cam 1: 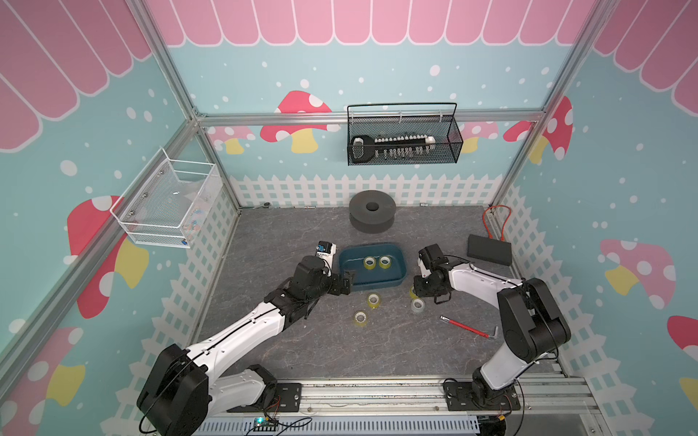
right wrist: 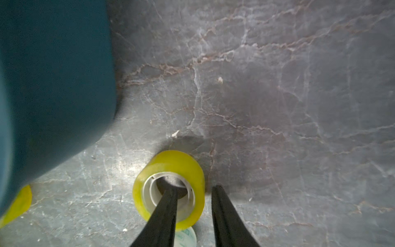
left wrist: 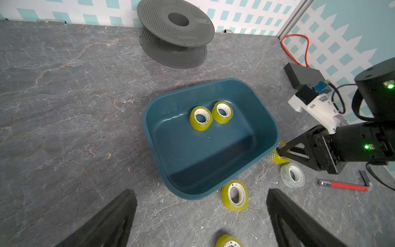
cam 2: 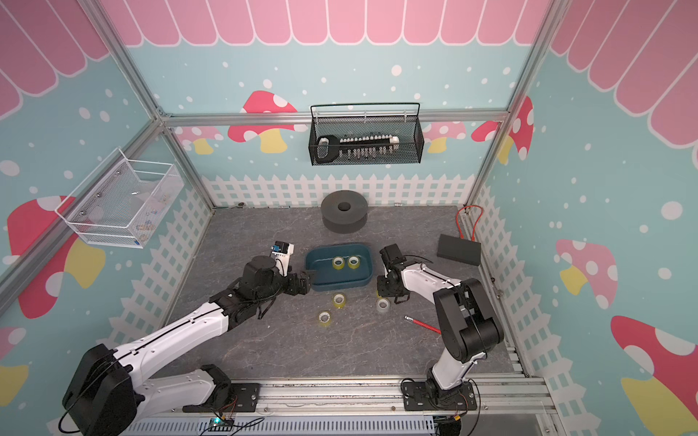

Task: Put the transparent tape into the storage box
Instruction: Pick up the tape from the center of the board, then place the tape in the storage box.

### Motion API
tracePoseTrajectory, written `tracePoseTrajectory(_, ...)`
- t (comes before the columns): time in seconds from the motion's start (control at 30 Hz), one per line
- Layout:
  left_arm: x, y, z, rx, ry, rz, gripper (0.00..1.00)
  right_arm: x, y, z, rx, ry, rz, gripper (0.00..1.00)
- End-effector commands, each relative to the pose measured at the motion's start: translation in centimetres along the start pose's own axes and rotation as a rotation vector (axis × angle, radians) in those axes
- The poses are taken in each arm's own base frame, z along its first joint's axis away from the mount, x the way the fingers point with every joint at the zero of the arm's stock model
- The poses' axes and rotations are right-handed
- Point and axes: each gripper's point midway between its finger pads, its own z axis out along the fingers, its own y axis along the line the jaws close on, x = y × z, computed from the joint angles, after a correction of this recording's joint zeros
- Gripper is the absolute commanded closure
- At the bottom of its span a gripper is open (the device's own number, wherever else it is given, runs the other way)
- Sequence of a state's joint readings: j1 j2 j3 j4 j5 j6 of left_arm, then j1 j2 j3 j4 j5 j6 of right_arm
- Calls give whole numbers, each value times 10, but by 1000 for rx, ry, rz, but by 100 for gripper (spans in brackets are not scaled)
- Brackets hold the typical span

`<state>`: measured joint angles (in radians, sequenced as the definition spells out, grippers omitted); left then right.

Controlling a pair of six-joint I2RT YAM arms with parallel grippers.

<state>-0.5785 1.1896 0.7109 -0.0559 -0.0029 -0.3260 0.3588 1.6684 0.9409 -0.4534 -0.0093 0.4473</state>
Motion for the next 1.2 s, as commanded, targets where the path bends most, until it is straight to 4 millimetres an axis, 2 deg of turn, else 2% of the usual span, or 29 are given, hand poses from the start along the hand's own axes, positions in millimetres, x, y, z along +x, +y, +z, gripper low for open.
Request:
tracePoseTrajectory(0.0, -3, -4, 0, 12, -1, 4, 1, 5, -4, 10, 5, 17, 19, 68)
tracePoseTrajectory(0.1, -4, -4, -1, 9, -3, 8, 1, 5, -2, 12, 0, 19, 20, 74)
tracePoseTrajectory(0.27, -5, -3, -2, 4, -9, 12, 1, 2, -1, 6, -3, 6, 18, 98)
tracePoseTrajectory(0.37, -5, -2, -2, 3, -9, 14, 1, -4, -3, -4, 13, -8, 20, 100)
tracePoseTrajectory(0.47, -4, -2, -3, 1, -11, 17, 1, -22, -9, -31, 61, -64, 20, 100)
tracePoseTrajectory(0.67, -3, 0, -3, -9, -10, 12, 1, -85, -15, -105, 160, -238, -1, 100)
tracePoseTrajectory(0.7, -2, 1, -1, -14, -6, 9, 1, -97, -10, -116, 146, -267, -14, 100)
tracePoseTrajectory(0.77, -1, 3, 0, -25, -1, 1, 1, -116, 3, -125, 111, -290, -47, 100)
tracePoseTrajectory(0.87, 6, 12, 3, -62, 23, -21, 1, -139, 37, -121, 44, -292, -137, 100)
tracePoseTrajectory(0.97, 14, 17, 6, -82, 56, -32, 1, -156, 82, -107, -20, -283, -235, 100)
tracePoseTrajectory(1.03, 21, 23, 8, -100, 79, -49, 1, -162, 108, -92, -53, -267, -279, 100)
tracePoseTrajectory(1.17, 32, 33, 9, -131, 116, -77, 1, -166, 149, -61, -101, -232, -354, 100)
